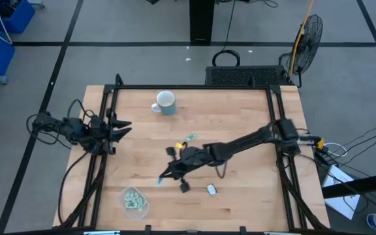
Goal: Pick and place Stevia / Truvia into bins
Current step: Put the stevia packet into the transparent container
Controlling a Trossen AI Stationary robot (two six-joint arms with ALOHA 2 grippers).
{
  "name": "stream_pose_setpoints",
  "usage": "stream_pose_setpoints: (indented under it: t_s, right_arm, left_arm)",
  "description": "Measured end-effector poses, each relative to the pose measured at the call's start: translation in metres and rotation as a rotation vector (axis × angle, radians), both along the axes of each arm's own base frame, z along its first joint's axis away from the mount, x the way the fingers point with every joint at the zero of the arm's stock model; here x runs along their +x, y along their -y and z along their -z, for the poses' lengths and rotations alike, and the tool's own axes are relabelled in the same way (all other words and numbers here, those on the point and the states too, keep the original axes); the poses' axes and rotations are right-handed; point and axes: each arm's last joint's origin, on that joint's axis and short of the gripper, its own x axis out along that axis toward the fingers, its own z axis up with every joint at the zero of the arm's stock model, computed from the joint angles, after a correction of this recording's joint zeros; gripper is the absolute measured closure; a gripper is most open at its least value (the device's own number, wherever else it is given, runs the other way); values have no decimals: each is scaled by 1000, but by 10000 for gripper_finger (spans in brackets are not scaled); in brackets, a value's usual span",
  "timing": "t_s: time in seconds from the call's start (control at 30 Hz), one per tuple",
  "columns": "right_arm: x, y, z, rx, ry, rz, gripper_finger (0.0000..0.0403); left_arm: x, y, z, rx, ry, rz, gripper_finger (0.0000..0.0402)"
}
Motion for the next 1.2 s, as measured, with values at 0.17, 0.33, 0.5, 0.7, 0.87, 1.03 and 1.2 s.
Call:
stream_pose_setpoints:
  t_s: [0.17,0.33,0.5,0.7,0.87,1.03,1.2]
  right_arm:
    - [37,-10,9,22,116,-10,403]
    - [71,-20,37,98,89,-66,403]
    - [93,-27,62,116,88,-63,403]
    - [104,-37,82,243,81,-47,403]
    - [102,-48,97,225,87,-69,399]
    - [101,-52,104,216,72,-73,387]
    - [102,-52,101,214,93,-74,356]
  left_arm:
    - [0,-1,0,-18,2,-48,289]
    - [-1,-3,0,-10,-5,-117,289]
    - [-1,-5,1,-19,-20,-166,289]
    - [-1,-5,1,-23,-25,-186,289]
    - [-1,-5,1,-21,-28,-186,289]
    - [0,-5,3,-30,-43,-185,289]
    - [0,-5,4,-53,-47,-180,289]
